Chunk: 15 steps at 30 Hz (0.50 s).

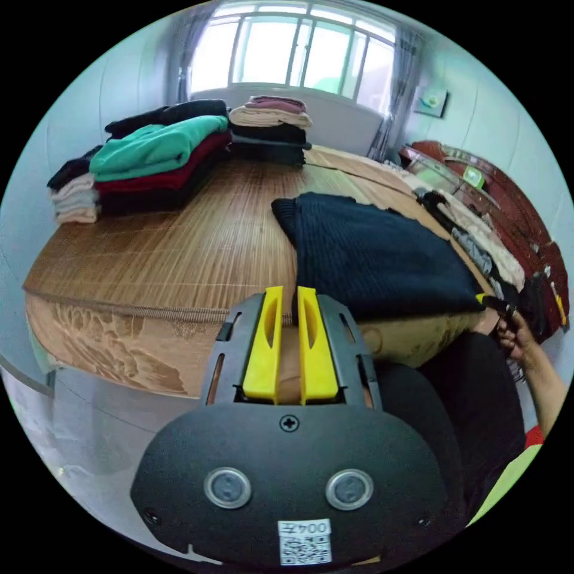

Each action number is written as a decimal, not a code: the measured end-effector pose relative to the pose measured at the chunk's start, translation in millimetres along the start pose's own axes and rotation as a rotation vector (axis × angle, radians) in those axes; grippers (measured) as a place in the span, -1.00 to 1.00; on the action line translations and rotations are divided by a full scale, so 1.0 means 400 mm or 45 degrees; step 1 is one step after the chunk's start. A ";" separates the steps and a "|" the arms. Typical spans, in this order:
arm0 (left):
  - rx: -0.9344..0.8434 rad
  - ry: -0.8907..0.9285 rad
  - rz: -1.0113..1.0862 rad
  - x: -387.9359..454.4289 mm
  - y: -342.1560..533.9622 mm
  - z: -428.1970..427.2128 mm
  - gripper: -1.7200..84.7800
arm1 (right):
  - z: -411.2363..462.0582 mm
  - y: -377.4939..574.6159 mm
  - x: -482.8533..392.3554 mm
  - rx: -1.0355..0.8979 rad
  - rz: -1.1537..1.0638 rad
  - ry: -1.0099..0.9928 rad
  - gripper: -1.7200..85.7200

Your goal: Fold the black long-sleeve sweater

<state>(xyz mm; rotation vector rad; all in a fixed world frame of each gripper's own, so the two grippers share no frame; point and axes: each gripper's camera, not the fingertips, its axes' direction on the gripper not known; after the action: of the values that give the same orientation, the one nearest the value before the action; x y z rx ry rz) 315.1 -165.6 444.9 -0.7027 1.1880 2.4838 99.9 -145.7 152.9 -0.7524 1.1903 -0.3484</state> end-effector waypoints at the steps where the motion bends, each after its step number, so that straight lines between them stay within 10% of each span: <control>1: 0.018 0.022 -0.049 -0.021 -0.006 -0.015 -0.92 | -0.030 0.005 -0.016 0.057 -0.019 -0.013 -0.96; 15: -0.004 0.172 -0.357 -0.314 0.182 -0.161 -0.89 | 0.019 0.145 -0.707 0.152 -1.231 -0.157 -0.76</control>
<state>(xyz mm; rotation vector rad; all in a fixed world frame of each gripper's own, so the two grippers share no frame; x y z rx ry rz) 405.8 -268.2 525.6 -0.9784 1.0482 2.2363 -1.6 71.5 313.6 -1.1932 0.6088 -1.1386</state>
